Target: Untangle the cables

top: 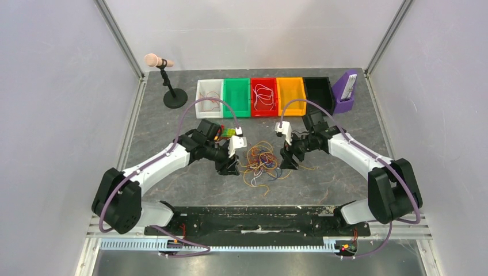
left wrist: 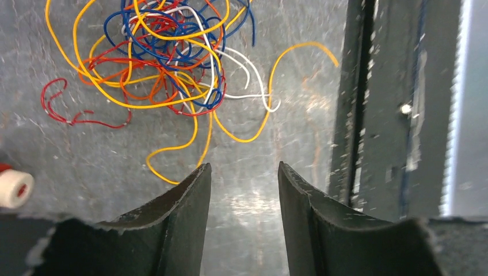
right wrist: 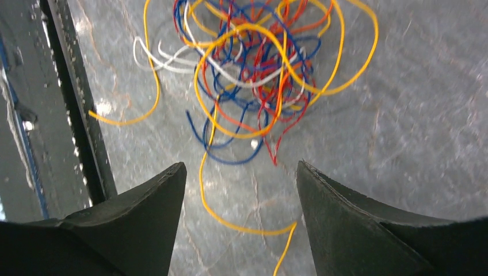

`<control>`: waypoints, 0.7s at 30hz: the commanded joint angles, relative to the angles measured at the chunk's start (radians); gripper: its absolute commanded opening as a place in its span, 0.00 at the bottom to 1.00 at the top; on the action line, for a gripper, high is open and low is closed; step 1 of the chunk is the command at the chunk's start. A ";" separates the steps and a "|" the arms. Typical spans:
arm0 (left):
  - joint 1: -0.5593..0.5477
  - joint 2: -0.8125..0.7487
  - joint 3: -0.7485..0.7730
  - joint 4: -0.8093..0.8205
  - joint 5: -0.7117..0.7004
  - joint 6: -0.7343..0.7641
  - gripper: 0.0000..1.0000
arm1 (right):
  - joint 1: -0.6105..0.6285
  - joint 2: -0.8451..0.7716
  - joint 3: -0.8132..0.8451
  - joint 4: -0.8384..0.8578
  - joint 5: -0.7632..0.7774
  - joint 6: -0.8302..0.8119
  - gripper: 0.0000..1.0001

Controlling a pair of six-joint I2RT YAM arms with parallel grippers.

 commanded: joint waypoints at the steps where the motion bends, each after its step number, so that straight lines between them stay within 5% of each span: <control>1: -0.012 0.042 -0.039 0.092 0.010 0.407 0.53 | 0.043 0.019 -0.007 0.228 -0.026 0.129 0.73; 21: -0.139 0.232 -0.044 0.219 -0.281 0.639 0.44 | 0.089 0.184 0.052 0.300 -0.037 0.240 0.73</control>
